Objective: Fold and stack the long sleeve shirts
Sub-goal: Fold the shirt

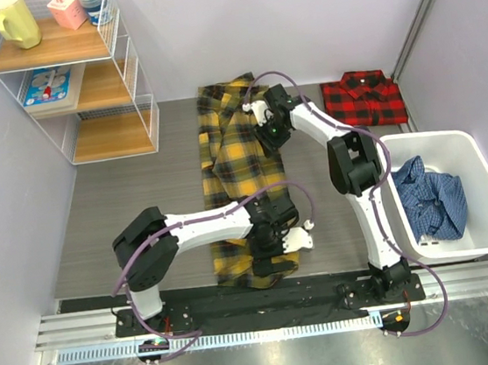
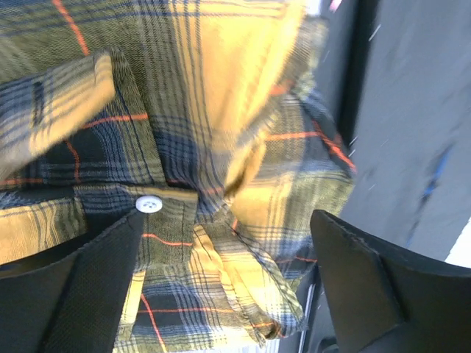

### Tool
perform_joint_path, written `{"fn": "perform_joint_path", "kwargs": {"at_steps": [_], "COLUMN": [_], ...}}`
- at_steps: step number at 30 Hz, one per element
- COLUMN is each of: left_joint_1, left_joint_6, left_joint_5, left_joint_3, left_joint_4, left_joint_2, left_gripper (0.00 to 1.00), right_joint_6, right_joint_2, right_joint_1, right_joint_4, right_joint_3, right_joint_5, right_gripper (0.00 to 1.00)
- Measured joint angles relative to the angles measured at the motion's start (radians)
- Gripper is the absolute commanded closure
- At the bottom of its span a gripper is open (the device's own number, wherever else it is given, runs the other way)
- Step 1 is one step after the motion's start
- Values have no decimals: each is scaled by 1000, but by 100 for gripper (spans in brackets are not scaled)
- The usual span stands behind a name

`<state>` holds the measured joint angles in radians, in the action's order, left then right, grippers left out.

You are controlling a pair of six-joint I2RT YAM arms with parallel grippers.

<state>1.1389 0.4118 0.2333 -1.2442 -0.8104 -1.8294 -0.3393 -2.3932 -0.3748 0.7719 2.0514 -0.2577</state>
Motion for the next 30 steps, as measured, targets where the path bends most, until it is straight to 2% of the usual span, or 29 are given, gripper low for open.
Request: {"fn": "perform_joint_path", "kwargs": {"at_steps": [5,10,14,18,20,23,27,30], "left_joint_1": [-16,-120,-215,-219,-219,-220,-219,-217], "left_joint_6": [-21,-20,-1,61,101,169,266,331], "left_joint_5": [74,187,205,187,177,169,167,168], "left_joint_3": [-2,98,252,446,543,644,727,761], "left_joint_4": [12,5,21,43,57,75,135,179], "left_joint_2": [114,441,734,908,953,969,988,988], "left_gripper": [0,0,0,0,0,0,4,7], "right_joint_6": [-50,-96,-166,-278,-340,-409,-452,-456], "right_joint_2": [1,165,473,840,999,1165,1255,1270], "right_joint_1": [29,55,58,39,1,-124,-289,-370], "right_joint_4": [23,56,54,32,23,-1,-63,-125], "right_joint_3": [19,-118,-330,-615,-782,-1040,-1297,-1397], "right_joint_5": [-8,-105,-200,-295,-312,-309,-274,-229], "right_gripper": [35,32,30,28,27,24,24,27]}}
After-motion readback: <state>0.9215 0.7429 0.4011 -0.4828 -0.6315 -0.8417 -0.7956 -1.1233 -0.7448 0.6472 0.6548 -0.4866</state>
